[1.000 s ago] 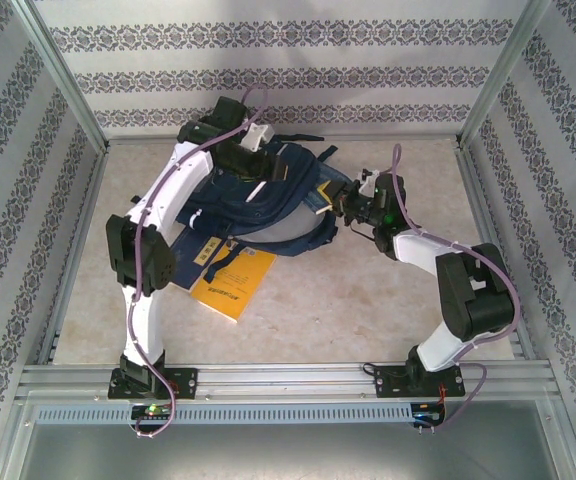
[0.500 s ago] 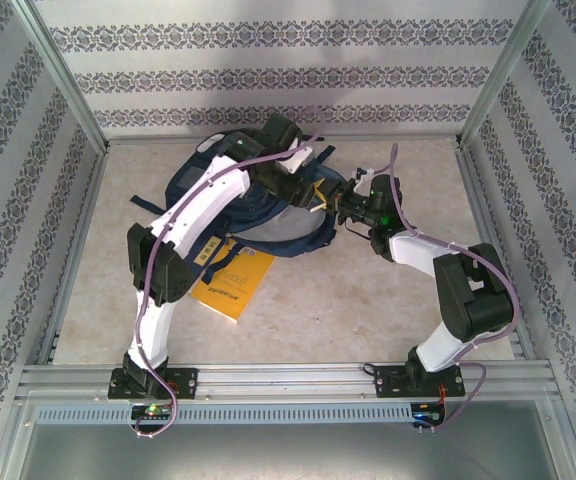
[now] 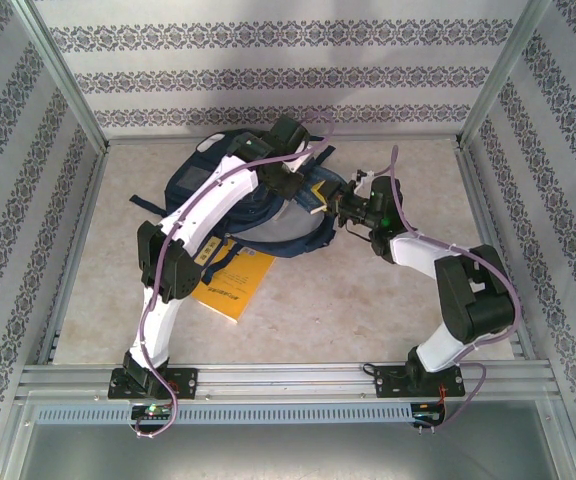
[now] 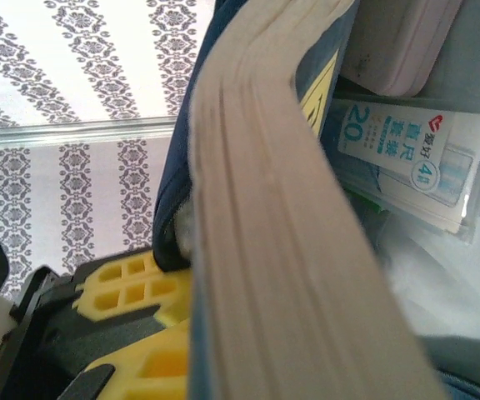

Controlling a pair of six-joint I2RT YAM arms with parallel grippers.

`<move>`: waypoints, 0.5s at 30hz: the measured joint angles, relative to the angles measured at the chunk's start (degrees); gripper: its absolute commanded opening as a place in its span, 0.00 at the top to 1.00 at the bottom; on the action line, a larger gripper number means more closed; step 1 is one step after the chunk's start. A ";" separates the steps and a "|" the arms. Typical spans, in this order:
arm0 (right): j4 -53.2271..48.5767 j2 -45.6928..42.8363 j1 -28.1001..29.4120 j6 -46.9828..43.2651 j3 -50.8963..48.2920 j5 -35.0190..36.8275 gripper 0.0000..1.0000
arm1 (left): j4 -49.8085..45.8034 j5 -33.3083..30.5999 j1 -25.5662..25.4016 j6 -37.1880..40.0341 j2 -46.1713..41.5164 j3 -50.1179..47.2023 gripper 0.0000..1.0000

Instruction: Pack the student bag

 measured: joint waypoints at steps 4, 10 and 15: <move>-5.25 -6.60 0.00 -5.25 -3.08 0.94 1.00 | 0.04 -1.49 0.07 -0.02 -0.79 -0.02 1.00; -6.38 -10.93 0.28 -10.62 -8.81 2.82 1.00 | 0.00 -3.54 1.22 -0.13 -5.09 -0.02 1.00; -5.53 -6.80 3.13 -11.32 -10.32 3.06 1.00 | -0.35 -3.28 2.01 -0.37 -7.34 0.55 1.00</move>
